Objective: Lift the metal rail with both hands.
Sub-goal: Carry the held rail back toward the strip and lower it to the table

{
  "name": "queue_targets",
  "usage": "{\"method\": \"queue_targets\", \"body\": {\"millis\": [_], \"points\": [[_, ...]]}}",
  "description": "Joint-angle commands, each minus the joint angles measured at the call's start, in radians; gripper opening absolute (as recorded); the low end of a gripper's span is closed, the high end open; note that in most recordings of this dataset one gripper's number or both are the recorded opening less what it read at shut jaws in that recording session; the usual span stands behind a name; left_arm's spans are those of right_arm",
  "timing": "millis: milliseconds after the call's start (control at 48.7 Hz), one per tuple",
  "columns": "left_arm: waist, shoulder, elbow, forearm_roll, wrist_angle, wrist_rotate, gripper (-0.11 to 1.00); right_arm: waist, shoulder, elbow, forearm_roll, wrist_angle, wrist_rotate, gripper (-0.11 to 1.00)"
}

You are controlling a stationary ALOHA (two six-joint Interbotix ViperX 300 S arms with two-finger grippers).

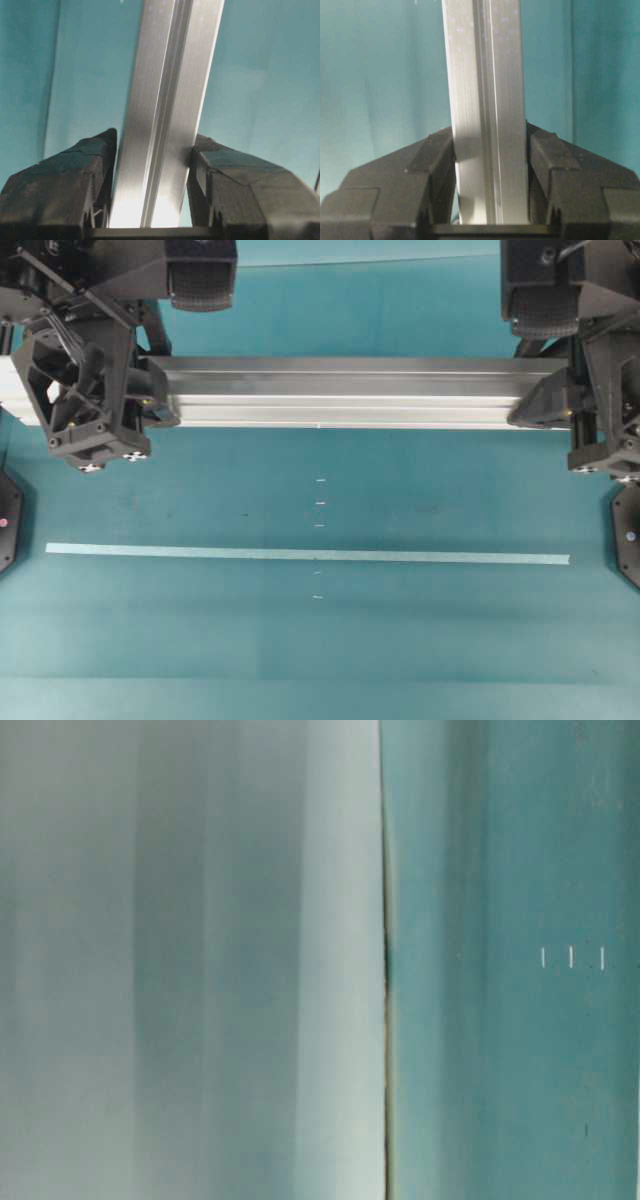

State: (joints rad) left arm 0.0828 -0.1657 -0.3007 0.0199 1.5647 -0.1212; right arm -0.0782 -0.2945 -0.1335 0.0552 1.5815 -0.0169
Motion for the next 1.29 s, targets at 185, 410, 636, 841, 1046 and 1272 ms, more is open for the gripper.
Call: {"method": "queue_targets", "body": {"millis": [185, 410, 636, 841, 1046, 1272], "points": [[0.021, -0.040, 0.175, 0.011, -0.161, -0.015, 0.35, 0.011, -0.005, 0.170, 0.005, -0.060, -0.008, 0.40], [0.021, -0.048, 0.344, 0.011, -0.261, -0.017, 0.35, 0.011, -0.005, 0.347, 0.006, -0.190, -0.012, 0.40], [0.021, -0.038, 0.462, 0.011, -0.341, -0.020, 0.35, 0.011, -0.003, 0.423, 0.006, -0.272, -0.014, 0.40], [0.021, -0.034, 0.561, 0.011, -0.468, -0.038, 0.35, 0.023, 0.020, 0.505, 0.009, -0.324, -0.015, 0.40], [0.023, -0.018, 0.669, 0.012, -0.584, -0.052, 0.35, 0.046, 0.071, 0.571, 0.009, -0.448, -0.051, 0.40], [0.021, 0.017, 0.776, 0.012, -0.726, -0.095, 0.35, 0.046, 0.130, 0.669, 0.009, -0.591, -0.086, 0.38]]}}
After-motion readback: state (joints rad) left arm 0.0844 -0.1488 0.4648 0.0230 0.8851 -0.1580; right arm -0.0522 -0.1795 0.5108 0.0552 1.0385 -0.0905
